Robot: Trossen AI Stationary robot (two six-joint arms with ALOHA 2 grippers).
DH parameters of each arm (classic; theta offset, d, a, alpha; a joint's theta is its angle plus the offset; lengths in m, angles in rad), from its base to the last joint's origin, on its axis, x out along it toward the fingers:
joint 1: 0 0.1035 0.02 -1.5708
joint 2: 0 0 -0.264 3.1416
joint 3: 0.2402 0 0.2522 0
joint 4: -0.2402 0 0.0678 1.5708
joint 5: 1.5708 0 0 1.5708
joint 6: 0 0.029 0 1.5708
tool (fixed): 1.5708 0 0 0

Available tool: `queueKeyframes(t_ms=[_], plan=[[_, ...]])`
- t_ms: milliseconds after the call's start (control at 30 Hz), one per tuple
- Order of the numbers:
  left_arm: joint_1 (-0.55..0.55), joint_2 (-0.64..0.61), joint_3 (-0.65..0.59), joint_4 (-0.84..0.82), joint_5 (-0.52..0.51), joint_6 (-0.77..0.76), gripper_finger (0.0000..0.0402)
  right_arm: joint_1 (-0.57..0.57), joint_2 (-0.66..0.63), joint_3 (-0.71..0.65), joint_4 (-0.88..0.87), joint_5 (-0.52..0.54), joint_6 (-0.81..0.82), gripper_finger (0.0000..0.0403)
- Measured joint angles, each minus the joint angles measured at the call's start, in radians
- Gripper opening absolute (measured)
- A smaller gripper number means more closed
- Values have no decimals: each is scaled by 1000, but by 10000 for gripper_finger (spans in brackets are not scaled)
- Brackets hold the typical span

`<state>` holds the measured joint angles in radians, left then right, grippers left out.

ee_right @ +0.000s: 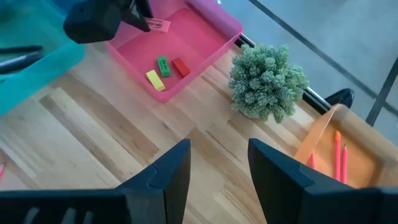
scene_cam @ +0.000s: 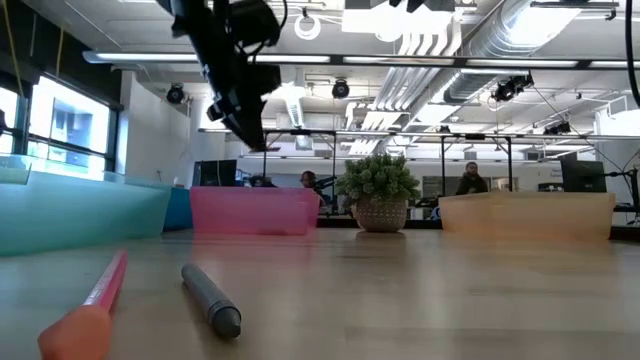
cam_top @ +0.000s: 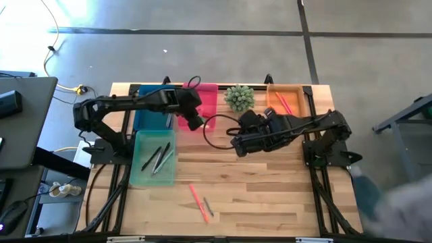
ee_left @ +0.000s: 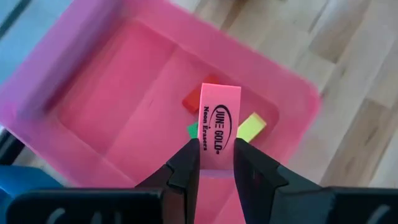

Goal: Sort crayons/erasers/pens/pencils in bins
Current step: Put the pink eraser into the pink bin

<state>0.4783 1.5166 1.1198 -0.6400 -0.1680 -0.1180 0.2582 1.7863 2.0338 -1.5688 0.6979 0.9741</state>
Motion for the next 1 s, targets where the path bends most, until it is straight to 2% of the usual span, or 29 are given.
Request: queueKeyframes(t_ms=[200,367,700,1000], plan=[[68,0,-74,80,62,18,76,-39,0,0,34,-23,23,154],[84,34,-109,142,97,24,76,-74,0,0,100,-25,19,154],[86,159,-107,149,99,98,76,-143,0,0,140,-25,14,154],[86,181,-107,145,96,122,76,-176,1,0,141,-29,24,154]])
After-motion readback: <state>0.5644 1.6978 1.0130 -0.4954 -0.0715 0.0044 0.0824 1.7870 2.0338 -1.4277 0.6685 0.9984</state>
